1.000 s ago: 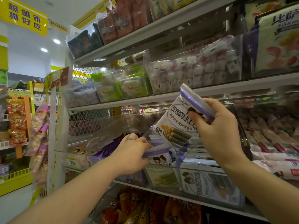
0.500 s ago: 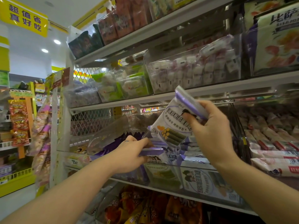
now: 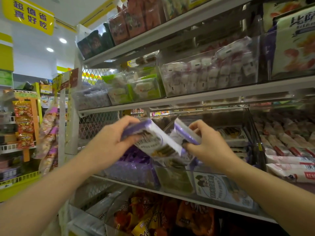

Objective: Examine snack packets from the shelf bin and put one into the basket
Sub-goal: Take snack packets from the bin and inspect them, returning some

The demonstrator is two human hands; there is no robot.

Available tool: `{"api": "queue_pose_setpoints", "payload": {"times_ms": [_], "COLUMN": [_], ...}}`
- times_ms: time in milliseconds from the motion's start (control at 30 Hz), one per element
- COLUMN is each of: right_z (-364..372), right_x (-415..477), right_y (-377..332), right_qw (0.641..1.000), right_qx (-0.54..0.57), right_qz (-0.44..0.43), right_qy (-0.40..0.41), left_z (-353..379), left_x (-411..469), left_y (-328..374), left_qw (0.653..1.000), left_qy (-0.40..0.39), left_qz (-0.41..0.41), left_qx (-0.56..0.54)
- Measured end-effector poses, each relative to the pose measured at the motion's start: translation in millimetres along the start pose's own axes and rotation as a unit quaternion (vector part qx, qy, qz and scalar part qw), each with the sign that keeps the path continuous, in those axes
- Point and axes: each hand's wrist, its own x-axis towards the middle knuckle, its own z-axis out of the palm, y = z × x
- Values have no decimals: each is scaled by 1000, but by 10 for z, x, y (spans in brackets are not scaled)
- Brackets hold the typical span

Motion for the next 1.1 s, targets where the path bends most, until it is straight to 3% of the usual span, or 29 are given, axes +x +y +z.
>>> {"api": "queue_pose_setpoints", "payload": {"times_ms": [67, 167, 367, 433, 567, 633, 767, 833, 967, 1100], "right_z": [93, 181, 313, 347, 255, 225, 462, 748, 1381, 1942], "right_x": [-47, -51, -97, -108, -115, -178, -463, -627, -865, -1060], "right_y": [47, 76, 124, 117, -1, -134, -402, -505, -575, -626], "right_qw": [995, 960, 930, 904, 887, 896, 928, 954, 977, 934], "right_qx": [-84, -265, -346, -405, -455, -435, -302, -208, -54, 177], "right_qz": [7, -20, -43, -42, -66, -83, -212, -218, -128, -41], "right_qy": [-57, -82, -113, -131, -52, -5, 48, -4, -161, -306], "left_z": [-192, -330, -297, -259, -177, -170, -163, -168, -213, -225], "left_x": [-30, -149, -609, -792, -991, -1098, -1333, -1476, -1800, -2115], "left_y": [24, -4, -146, -209, -207, -195, -244, -298, -414, -582], "left_qw": [998, 995, 991, 988, 986, 985, 980, 976, 962, 942], "left_qy": [61, 93, 98, 101, 97, 98, 91, 76, 2, -74], "left_qz": [-10, -29, -90, -112, -135, -138, -175, -201, -269, -319], "left_qx": [-8, -4, 17, 1, -7, -8, -27, -23, -45, -78]}}
